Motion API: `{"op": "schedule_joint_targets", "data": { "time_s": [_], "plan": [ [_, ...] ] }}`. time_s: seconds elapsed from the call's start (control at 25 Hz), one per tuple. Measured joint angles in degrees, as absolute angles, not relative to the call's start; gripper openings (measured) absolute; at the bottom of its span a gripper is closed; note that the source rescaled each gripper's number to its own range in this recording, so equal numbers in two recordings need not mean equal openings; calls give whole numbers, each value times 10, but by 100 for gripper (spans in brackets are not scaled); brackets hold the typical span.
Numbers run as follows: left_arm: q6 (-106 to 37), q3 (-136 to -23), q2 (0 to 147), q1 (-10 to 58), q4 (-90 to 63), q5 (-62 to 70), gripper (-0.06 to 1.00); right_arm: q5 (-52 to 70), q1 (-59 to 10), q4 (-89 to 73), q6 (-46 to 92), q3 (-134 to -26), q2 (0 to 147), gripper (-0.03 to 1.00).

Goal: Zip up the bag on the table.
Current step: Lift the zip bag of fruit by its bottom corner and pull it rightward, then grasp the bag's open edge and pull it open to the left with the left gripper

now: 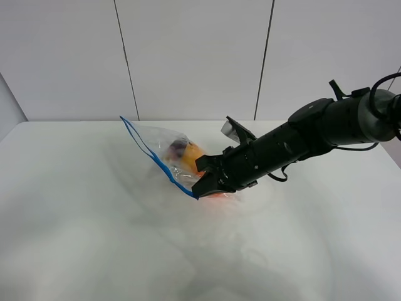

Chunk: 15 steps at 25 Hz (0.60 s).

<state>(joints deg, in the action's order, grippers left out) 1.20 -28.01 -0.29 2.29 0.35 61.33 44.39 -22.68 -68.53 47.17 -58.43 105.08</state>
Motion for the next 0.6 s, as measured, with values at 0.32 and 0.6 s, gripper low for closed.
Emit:
{"op": "schedule_joint_targets", "data": {
  "time_s": [0.32,0.6],
  "plan": [
    [-10,-283,-3,23,0,607,100,442,-227,-682,472,-584,1051,0],
    [-81,-301,63,23,-50,542,100,437,-227,-682,472,-584,1051,0]
  ]
}}
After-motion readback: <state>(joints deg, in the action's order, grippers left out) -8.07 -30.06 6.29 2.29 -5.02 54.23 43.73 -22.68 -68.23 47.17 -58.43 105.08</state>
